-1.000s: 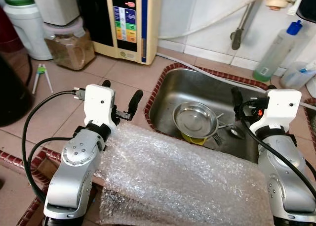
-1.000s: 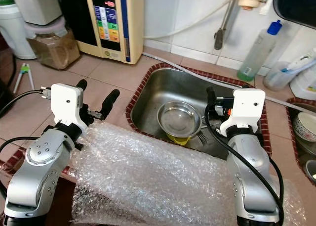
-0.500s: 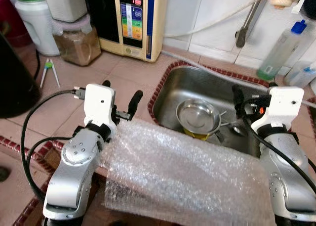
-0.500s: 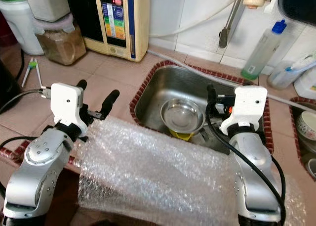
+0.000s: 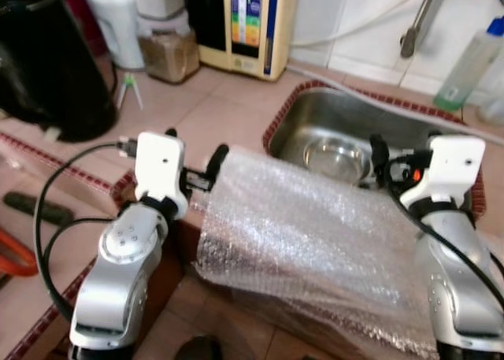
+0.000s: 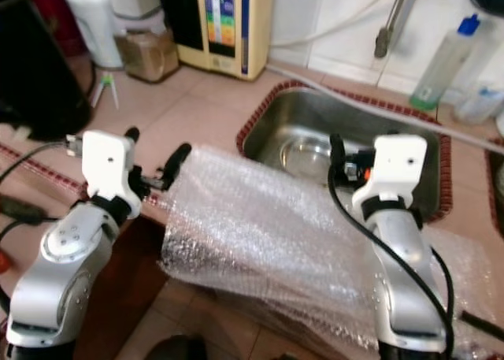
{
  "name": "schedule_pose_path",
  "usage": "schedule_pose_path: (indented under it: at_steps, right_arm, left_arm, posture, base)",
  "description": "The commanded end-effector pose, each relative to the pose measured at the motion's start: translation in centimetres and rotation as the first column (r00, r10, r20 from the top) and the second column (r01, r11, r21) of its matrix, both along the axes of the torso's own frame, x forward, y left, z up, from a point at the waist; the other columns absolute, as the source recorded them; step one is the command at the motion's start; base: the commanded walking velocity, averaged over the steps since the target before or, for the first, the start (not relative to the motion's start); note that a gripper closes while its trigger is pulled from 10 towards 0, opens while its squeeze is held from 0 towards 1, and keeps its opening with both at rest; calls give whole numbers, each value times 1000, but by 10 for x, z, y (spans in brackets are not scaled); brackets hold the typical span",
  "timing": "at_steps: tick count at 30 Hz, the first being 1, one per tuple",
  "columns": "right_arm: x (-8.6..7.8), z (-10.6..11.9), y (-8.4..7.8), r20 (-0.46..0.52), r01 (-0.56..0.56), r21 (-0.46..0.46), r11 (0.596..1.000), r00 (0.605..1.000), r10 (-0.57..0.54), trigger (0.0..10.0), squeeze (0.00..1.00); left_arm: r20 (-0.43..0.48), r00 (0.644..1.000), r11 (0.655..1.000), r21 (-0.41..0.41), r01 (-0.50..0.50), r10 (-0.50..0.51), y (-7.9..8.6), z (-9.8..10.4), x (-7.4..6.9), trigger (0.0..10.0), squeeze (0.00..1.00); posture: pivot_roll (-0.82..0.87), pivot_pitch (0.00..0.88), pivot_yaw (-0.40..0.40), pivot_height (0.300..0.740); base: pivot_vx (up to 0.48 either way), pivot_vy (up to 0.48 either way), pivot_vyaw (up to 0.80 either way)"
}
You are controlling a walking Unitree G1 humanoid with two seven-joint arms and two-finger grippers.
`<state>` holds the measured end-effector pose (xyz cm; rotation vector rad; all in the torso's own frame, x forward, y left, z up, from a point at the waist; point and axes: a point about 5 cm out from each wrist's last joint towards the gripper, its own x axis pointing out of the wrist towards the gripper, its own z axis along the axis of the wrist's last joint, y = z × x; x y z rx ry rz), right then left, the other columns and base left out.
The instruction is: Kitchen organization
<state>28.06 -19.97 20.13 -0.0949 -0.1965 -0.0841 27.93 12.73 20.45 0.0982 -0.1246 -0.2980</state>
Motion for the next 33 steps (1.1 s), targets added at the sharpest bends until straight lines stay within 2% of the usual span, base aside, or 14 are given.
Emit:
schedule_pose_path:
  at_steps: [1,23,27,33]
  right_arm:
    - [1,4,2,14,0,3,1000,1000,0,10000,0]
    - [6,7,-1,33,11,-1,1000,999,-11,10000,0]
    - [7,7,-1,34,12,-1,1000,999,-12,10000,0]
    - [7,6,1,25,9,-1,1000,1000,-9,10000,0]
  left_arm:
    - [-9,1000,1000,8,-8,8,2,-1,-1,10000,0]
    - [3,1000,1000,6,10,-10,-2,1,8,10000,0]
    - [-7,1000,1000,-18,13,-13,-2,-2,10,10000,0]
    - [-16,1000,998,-65,-12,11,4,-4,20,10000,0]
  posture:
    - [14,94,-24,740]
    - [12,57,-20,740]
    - [7,51,-21,740]
    - [-8,51,-32,740]
  base:
    - [-292,0,0]
    - [-290,0,0]
    - [0,0,0]
    - [0,0,-762]
